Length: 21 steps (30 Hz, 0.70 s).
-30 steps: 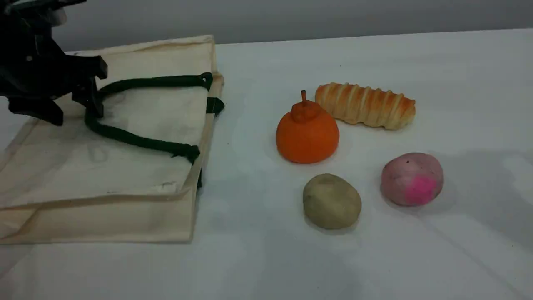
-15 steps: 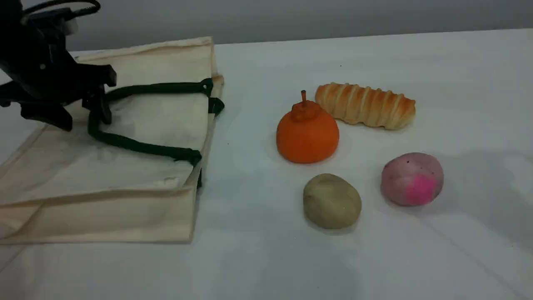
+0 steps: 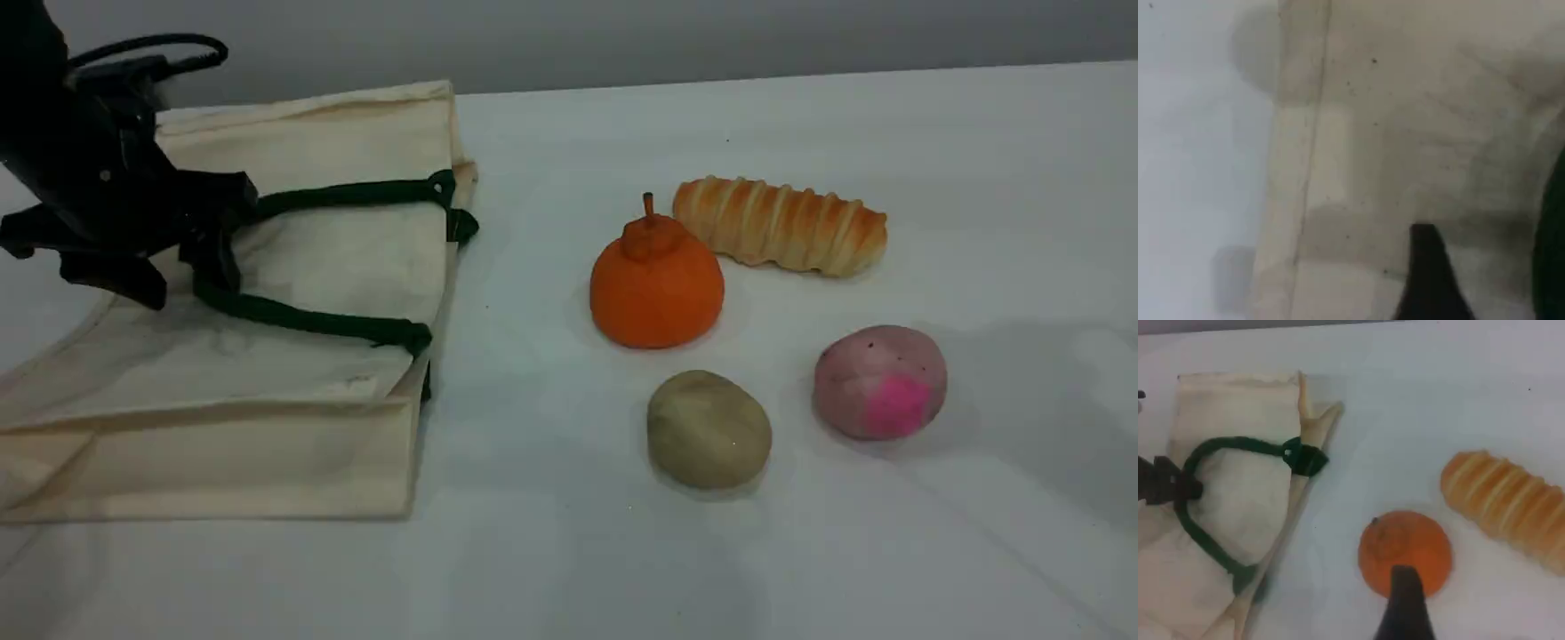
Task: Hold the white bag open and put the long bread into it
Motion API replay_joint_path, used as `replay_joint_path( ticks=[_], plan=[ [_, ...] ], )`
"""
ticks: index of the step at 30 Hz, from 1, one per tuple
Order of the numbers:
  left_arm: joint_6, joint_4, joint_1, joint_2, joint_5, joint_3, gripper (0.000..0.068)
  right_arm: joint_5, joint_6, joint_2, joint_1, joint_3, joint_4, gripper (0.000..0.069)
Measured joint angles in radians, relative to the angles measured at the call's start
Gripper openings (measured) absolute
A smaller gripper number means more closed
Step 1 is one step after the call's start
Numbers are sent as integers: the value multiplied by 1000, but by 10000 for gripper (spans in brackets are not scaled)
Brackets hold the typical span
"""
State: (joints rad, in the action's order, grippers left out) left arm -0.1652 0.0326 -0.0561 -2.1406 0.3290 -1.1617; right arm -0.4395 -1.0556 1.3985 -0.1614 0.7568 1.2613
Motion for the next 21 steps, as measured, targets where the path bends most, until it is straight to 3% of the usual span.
replay_joint_path(
  ticks=[7, 14, 21],
  plan=[
    [-1, 4, 0, 0, -19, 0, 88, 0, 0, 0, 0, 0, 0, 492],
    [29, 2, -17, 53, 4, -8, 88, 41, -59, 45, 0, 2, 3, 492],
    [186, 81, -71, 175, 209, -140, 88, 48, -135, 149, 0, 69, 19, 492]
  ],
)
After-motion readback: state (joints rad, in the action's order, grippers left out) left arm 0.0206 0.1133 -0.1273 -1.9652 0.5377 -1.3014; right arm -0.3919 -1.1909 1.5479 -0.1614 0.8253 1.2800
